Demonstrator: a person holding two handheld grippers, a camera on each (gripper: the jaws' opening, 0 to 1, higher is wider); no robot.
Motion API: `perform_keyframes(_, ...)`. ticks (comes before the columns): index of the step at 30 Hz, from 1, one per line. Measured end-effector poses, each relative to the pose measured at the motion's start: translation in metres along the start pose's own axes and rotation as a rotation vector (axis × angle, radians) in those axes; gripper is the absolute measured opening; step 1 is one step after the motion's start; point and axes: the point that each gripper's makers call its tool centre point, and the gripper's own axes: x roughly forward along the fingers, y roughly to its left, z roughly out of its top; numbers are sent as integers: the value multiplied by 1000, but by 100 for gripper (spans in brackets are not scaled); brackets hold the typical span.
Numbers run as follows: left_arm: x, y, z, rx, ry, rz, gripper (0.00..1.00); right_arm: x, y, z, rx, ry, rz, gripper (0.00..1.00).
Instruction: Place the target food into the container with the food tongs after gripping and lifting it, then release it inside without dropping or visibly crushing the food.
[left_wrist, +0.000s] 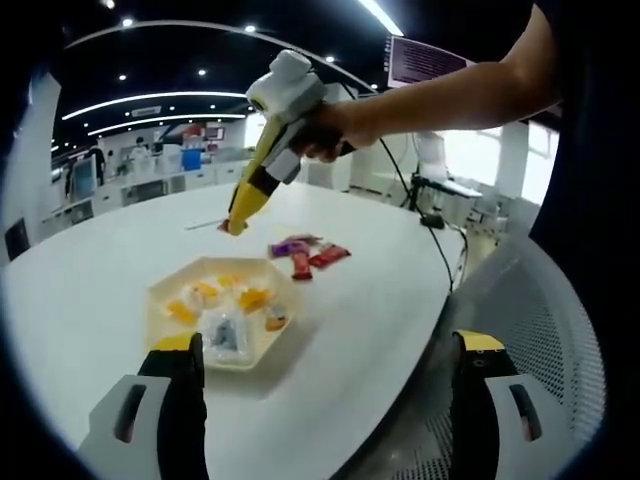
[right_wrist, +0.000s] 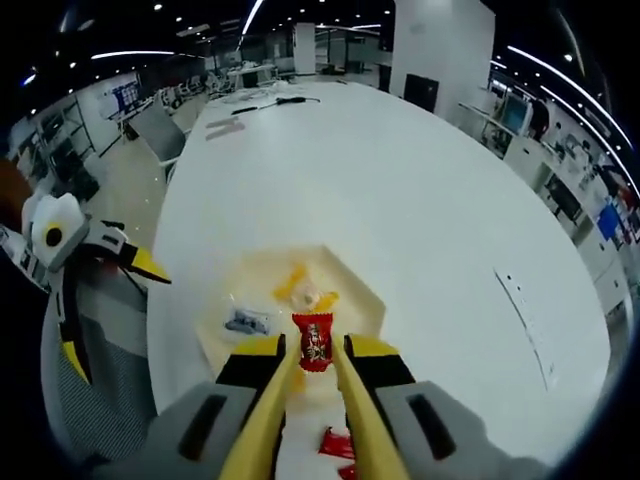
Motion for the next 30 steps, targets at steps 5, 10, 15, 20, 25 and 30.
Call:
perform_keyframes(5, 0, 1, 0, 0, -1, 4, 99, 1, 7, 7, -17, -6, 10, 21)
perform_keyframes(10, 0, 1, 0, 0, -2, 5, 99, 1, 9, 11, -31, -17, 10, 23)
perform_keyframes(15, -1, 2, 1, 2, -4, 9, 99, 0, 15, 17, -20, -37, 35, 25)
perform_keyframes(20, -1, 2, 2, 2, -13, 11, 99, -3, 17, 19, -35, -46, 29, 25)
perform_keyframes(25, -1, 2, 3, 2, -16, 11, 99, -5, 15, 20, -44, -53, 22, 25)
perform_keyframes(30, -1, 3, 3, 2, -15, 17, 99, -15, 16, 19, -46, -60, 14, 25)
